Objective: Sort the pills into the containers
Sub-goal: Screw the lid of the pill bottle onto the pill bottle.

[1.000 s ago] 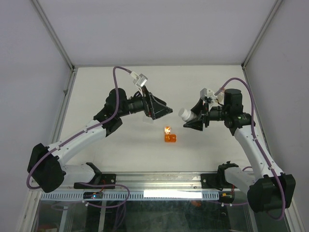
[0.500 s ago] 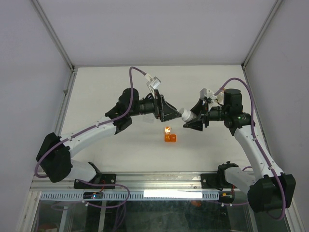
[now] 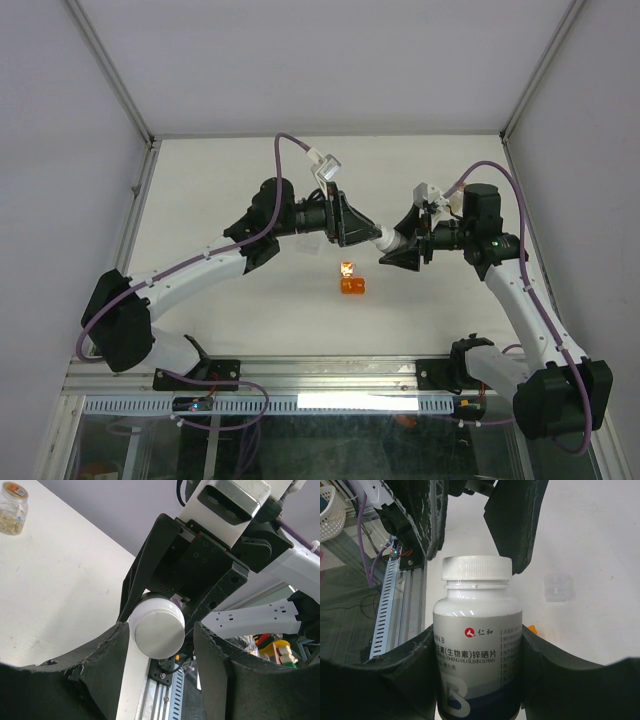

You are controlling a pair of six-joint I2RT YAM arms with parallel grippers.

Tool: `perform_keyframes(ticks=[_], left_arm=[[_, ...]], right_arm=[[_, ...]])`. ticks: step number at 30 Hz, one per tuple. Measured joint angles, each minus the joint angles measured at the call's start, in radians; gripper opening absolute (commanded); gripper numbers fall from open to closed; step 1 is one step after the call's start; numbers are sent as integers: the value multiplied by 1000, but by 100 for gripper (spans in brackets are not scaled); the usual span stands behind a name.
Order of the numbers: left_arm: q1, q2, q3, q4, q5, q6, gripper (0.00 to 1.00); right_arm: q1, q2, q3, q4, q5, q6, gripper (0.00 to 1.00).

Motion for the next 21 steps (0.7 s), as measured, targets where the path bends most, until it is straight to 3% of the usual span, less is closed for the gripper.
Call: perform_keyframes(ticks=[13,21], left_arm=[[-17,18,24,-37,2,8,30],[-17,33,34,-39,8,26,28]], right_arm=[[4,0,0,0,0,0,0],[0,0,-1,-6,12,1,0]])
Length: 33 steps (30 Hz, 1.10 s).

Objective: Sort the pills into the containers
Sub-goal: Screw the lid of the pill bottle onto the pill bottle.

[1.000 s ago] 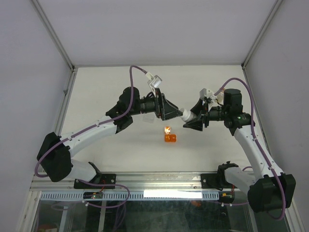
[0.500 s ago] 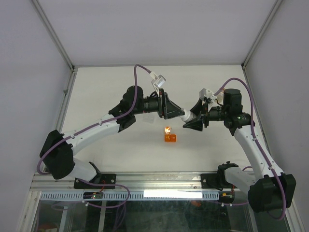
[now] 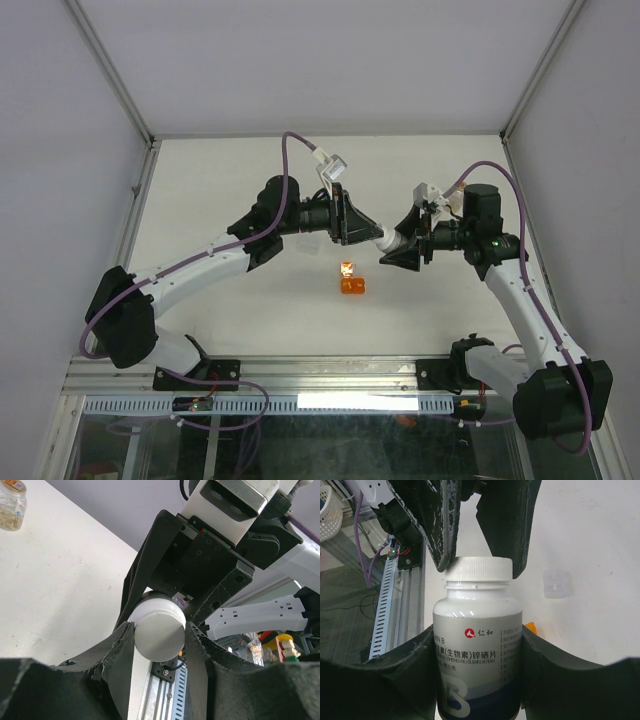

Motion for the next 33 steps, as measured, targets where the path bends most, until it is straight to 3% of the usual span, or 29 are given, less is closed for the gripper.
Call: perform_keyframes(ticks=[7,12,16,23,26,28,30,31,33], left_arm=[[1,7,4,4,29,32,20],[14,43,4,72,134,88,19],[28,89,18,114,262,230,18],[34,123,82,26,410,571,23],[34,123,101,-9,439,665,37],[34,124,112,-24,444,690,57],[33,125,114,-22,440,692,86],[30,126,114,-19,436,688,94],[24,127,105,1,409,662,99]], right_arm=[[0,0,0,-11,-2,3,0],[-2,0,-2,-31,-9,10,0],[-3,0,-13,-60,-5,9,0],[-5,0,-24,-82,-6,6,0],[-5,-2,-24,-80,-10,6,0],[-5,-3,-24,-73,-13,6,0],[-5,-5,-23,-62,-13,9,0],[-1,-5,-22,-45,-14,9,0],[5,-7,-19,-23,-16,9,0]])
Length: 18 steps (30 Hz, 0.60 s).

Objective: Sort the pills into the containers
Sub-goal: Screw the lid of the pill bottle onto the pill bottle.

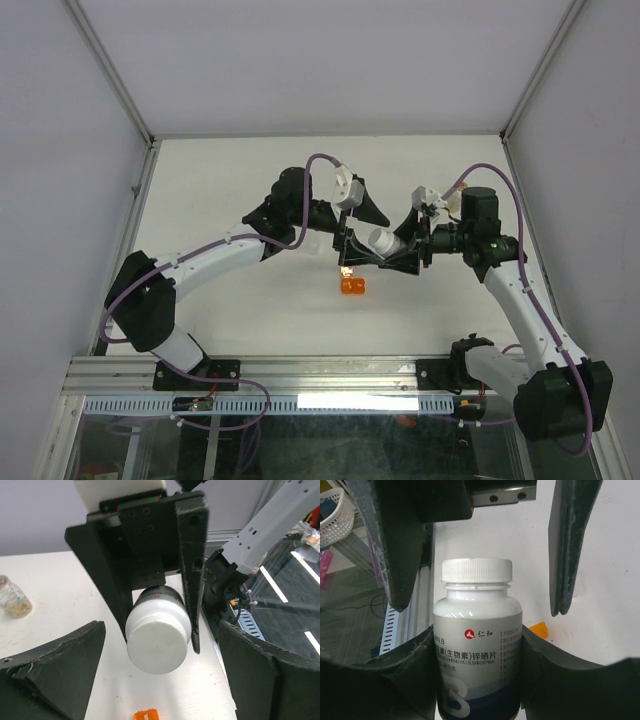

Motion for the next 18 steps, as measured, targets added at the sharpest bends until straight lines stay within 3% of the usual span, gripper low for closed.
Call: perform_keyframes(ticks=[9,18], left_arm=[[-3,-45,-111,101,-95,-102,99],[4,-288,-333,255,-255,-336,99]], right_arm=[[1,-1,2,24,-2,0,0],[1,-1,2,30,-1,0,0]])
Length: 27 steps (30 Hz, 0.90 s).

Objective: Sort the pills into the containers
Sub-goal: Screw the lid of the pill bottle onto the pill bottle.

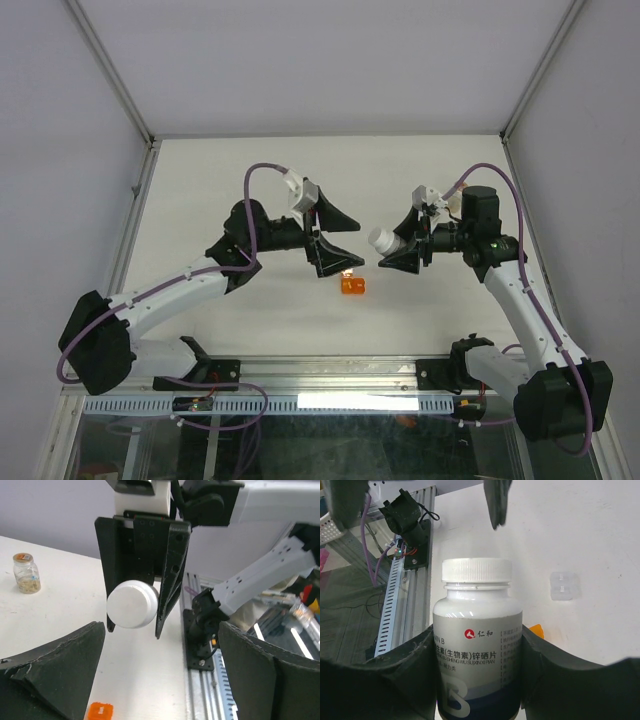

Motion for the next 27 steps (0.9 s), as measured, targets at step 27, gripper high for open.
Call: perform_keyframes(ticks=[27], left_arm=[[-49,56,162,-313,-286,-346,69]], right_arm=[[0,0,0,6,0,1,0]])
